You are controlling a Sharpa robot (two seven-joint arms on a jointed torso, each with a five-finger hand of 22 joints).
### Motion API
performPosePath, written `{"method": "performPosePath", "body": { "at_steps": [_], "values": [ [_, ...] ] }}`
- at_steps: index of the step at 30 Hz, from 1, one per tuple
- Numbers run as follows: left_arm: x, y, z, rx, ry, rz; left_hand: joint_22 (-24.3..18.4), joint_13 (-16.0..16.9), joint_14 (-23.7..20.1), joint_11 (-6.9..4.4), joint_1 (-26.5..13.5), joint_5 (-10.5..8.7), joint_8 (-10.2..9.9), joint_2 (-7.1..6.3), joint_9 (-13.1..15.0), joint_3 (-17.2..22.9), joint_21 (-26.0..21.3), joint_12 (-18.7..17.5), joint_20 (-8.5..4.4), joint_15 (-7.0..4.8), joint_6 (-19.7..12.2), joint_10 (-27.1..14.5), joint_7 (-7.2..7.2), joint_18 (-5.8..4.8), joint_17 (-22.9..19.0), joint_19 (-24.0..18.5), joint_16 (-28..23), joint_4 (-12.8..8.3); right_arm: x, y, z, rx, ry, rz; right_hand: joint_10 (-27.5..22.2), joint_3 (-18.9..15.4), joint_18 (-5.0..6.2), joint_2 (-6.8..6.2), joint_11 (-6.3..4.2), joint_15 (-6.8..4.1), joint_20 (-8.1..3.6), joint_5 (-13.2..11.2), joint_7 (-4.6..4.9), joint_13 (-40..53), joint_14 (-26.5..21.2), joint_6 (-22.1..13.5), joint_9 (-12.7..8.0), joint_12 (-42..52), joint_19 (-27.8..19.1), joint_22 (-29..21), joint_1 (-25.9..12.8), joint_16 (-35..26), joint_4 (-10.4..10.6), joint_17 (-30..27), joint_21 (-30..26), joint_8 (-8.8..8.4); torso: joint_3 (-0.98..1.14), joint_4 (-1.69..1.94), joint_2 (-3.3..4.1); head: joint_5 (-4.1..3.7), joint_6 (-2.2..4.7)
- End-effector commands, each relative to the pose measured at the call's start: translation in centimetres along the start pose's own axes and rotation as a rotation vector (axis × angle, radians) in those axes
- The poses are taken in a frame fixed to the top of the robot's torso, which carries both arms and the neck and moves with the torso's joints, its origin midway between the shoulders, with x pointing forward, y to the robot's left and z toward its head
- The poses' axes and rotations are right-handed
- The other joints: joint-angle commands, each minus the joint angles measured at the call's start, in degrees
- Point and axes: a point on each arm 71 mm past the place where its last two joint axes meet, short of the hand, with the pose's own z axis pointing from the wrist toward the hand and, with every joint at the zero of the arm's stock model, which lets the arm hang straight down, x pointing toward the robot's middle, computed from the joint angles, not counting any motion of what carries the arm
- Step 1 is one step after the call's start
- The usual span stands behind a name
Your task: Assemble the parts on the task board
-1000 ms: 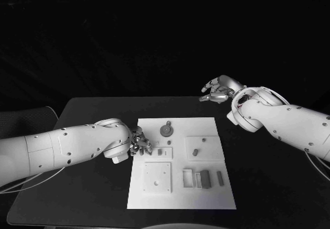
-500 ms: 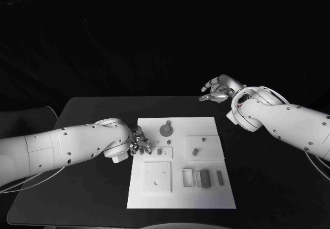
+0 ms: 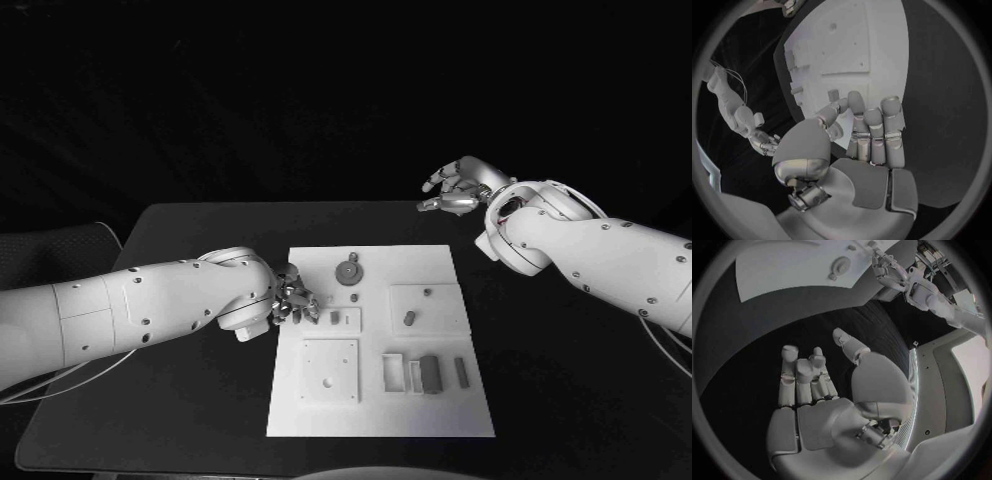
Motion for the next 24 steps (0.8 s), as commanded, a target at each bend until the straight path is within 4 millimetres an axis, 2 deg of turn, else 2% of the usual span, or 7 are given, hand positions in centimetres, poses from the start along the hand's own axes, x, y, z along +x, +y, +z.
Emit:
{"method": "performPosePath", "body": {
  "at_steps": [1,9,24],
  "values": [
    [0.28,-0.14,0.01,0.003,0.012,0.018,1.4,0.2,0.1,-0.48,-0.6,-0.16,0.6,0.29,3.5,0.0,0.4,0.4,-0.59,-0.73,6.5,0.0,-2.67,1.57,-0.1,0.0,0.4,0.4,0.09,0.08,-0.02,-0.007,0.011,-0.003,-0.3,-0.2,0.93,0.37,0.09,0.04,-0.33,0.1,0.52,-0.1,-0.4,-0.3,-0.1,-0.2,0.1,0.6,-0.2,-0.2,0.2,-0.1,-0.2,-0.03,-0.02,0.02,-0.01,0.06,-0.06],
    [0.3,-0.29,0.02,0.009,0.007,0.016,1.3,0.6,0.0,-0.73,-1.2,2.19,1.1,1.21,4.0,0.1,1.6,1.6,-0.75,-1.0,6.7,-0.2,-2.91,1.51,-0.2,-0.3,1.6,0.0,0.1,0.08,-0.01,-0.007,0.011,-0.003,-0.3,-0.2,0.93,0.35,0.1,0.04,-0.32,0.1,0.52,-0.1,-0.4,-0.3,-0.1,-0.2,0.1,0.6,-0.2,-0.2,0.3,-0.1,-0.2,-0.03,-0.03,0.03,-0.02,0.05,-0.11],
    [0.3,-0.44,0.04,0.018,0.003,0.014,1.3,0.8,-0.3,-0.82,-2.7,2.73,1.3,2.94,4.3,0.6,2.5,2.4,-0.74,-0.99,6.8,-0.5,-3.02,1.37,-0.5,-0.9,2.5,-0.8,0.11,0.02,0.01,-0.005,0.015,-0.005,-0.3,-0.2,0.93,0.34,0.11,0.05,-0.31,0.1,0.53,-0.1,-0.4,-0.3,-0.1,-0.1,0.0,0.6,-0.3,-0.2,0.3,-0.1,-0.2,-0.04,-0.03,0.03,-0.02,0.03,-0.17]
  ]
}}
